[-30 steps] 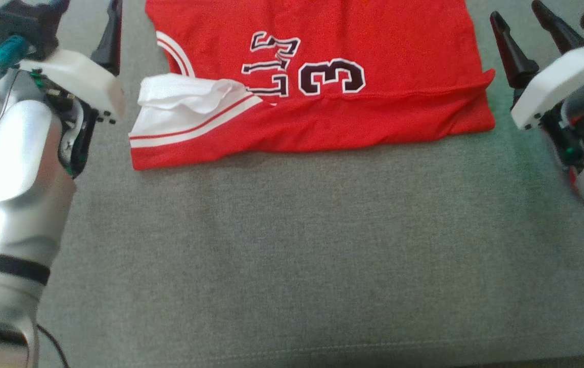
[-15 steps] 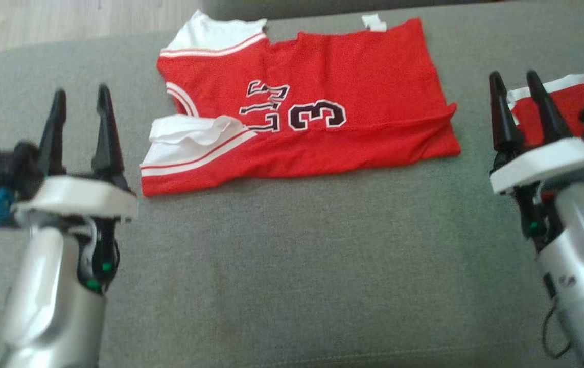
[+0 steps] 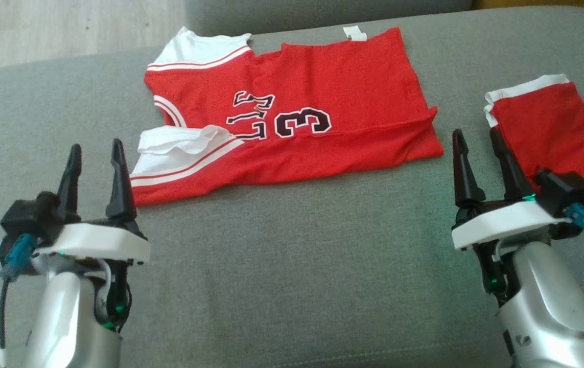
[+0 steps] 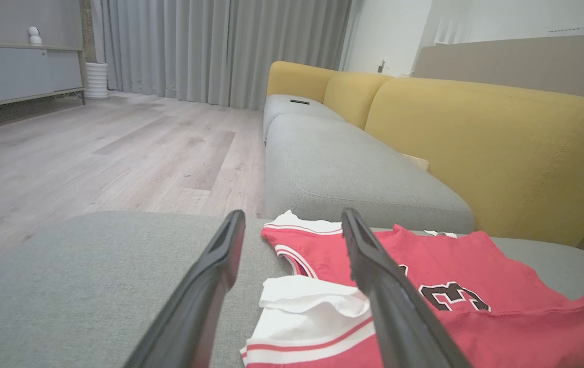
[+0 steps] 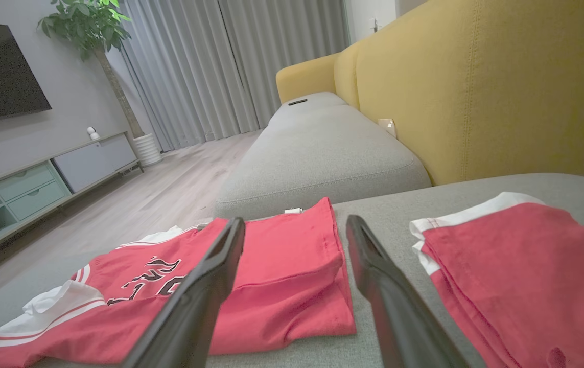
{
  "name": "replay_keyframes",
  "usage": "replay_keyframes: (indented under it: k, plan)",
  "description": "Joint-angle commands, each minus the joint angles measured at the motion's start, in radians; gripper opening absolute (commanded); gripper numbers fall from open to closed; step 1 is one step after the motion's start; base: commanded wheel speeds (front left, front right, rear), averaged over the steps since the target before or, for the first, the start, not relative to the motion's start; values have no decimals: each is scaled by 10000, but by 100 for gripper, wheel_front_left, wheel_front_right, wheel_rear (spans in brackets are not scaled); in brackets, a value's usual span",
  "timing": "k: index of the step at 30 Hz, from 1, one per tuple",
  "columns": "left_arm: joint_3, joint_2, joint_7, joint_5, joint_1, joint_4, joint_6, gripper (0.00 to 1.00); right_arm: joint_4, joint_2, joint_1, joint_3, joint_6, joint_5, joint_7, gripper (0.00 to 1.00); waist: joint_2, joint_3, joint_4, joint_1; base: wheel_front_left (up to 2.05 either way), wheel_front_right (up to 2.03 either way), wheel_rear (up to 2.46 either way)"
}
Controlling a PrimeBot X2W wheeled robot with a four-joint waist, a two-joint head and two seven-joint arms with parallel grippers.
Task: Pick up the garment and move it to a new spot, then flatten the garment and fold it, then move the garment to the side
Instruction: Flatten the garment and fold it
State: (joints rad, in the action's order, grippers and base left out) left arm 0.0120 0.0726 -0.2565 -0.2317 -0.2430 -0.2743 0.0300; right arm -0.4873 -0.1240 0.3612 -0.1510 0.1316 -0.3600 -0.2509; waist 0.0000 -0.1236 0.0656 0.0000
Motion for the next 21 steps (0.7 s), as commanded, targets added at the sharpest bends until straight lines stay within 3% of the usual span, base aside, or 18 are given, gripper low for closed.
replay_keyframes:
  k: [1, 12, 21]
  plan:
    - [-412, 80, -52, 114, -308, 175, 79, 100, 396, 136, 54, -117, -9, 126, -107, 100, 0, -77, 47, 0, 0, 0, 0]
    - [-356, 262, -28, 807, -1365, -2559, -37, 100, 932, 365, 212, 75, -9, 457, 128, 100, 0, -776, 355, 0, 0, 0, 0]
    - [-258, 762, 219, 962, -2651, -5219, -201, 100, 1254, 385, 346, -53, -9, 488, 330, 100, 0, -1245, 620, 0, 0, 0, 0]
